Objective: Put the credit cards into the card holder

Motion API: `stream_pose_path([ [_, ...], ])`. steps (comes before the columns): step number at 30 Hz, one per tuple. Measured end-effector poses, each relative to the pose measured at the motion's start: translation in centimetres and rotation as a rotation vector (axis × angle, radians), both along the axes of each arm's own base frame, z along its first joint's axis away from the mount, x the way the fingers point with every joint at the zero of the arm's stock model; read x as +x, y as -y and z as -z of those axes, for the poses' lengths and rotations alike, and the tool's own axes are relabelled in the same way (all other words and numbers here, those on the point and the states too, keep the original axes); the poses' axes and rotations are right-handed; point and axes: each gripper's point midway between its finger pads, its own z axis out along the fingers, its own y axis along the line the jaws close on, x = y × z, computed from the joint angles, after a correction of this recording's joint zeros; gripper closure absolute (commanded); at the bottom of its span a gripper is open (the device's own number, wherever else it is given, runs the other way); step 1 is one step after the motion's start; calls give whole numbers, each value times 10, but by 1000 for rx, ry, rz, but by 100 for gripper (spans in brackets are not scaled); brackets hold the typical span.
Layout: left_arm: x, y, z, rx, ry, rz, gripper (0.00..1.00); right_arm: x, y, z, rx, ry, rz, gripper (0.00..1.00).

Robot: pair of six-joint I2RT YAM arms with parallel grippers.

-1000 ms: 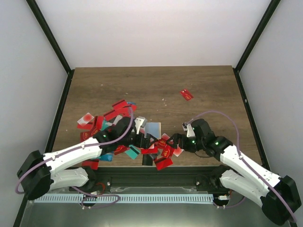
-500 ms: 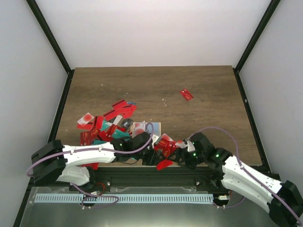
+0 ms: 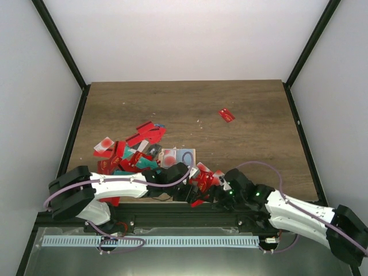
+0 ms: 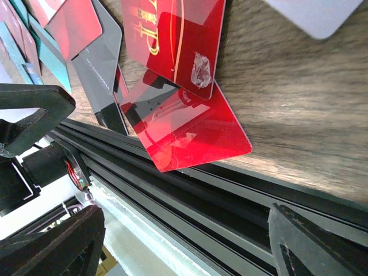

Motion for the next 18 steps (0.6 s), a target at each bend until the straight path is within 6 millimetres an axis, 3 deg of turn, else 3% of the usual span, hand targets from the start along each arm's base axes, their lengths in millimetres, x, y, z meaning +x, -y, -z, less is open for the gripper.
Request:
stream_pose_path([
  [18,-8,-4,23,43,-71,-5,28,-4,-6,19,-56,-55,62,25],
])
